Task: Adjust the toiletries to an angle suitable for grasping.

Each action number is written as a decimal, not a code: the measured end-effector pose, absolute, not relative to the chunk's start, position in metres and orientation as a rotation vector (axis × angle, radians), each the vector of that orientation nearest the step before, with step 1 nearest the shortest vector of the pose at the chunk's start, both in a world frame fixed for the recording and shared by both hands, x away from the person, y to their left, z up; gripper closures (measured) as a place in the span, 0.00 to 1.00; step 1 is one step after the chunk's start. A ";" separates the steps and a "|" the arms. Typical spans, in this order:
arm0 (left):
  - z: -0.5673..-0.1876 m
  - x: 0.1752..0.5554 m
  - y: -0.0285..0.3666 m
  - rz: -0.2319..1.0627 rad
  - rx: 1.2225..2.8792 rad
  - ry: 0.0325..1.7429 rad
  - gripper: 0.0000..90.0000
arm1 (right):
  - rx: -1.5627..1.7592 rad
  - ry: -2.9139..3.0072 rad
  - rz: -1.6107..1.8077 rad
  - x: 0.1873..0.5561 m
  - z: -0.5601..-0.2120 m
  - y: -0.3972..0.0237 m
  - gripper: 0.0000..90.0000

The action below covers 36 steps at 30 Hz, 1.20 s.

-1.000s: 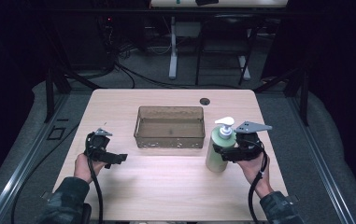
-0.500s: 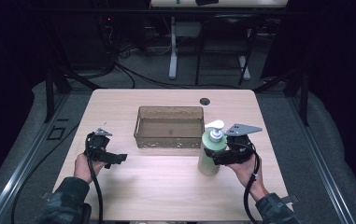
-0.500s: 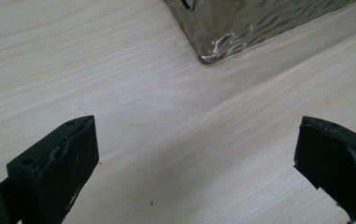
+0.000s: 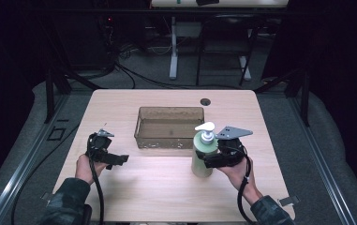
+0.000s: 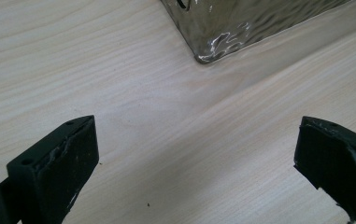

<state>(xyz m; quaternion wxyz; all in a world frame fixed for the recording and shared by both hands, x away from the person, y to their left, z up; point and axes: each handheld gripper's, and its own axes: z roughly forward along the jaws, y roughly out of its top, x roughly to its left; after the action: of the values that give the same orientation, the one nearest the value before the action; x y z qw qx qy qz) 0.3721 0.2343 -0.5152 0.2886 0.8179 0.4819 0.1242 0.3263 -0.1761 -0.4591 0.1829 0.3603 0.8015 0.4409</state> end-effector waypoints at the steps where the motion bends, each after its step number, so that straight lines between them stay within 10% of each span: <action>1: -0.515 0.372 0.234 0.329 2.185 1.288 0.00 | 1.016 2.261 1.244 0.326 -0.459 -0.174 0.13; 36: -0.517 0.374 0.232 0.322 2.193 1.282 0.00 | 0.995 2.256 1.277 0.345 -0.462 -0.109 0.13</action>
<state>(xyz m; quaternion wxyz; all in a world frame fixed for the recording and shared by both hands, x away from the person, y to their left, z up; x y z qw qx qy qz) 0.3741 0.2317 -0.5167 0.2865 0.8207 0.4795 0.1204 0.3453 -0.1088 -0.4624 0.1812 0.3525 0.7990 0.4522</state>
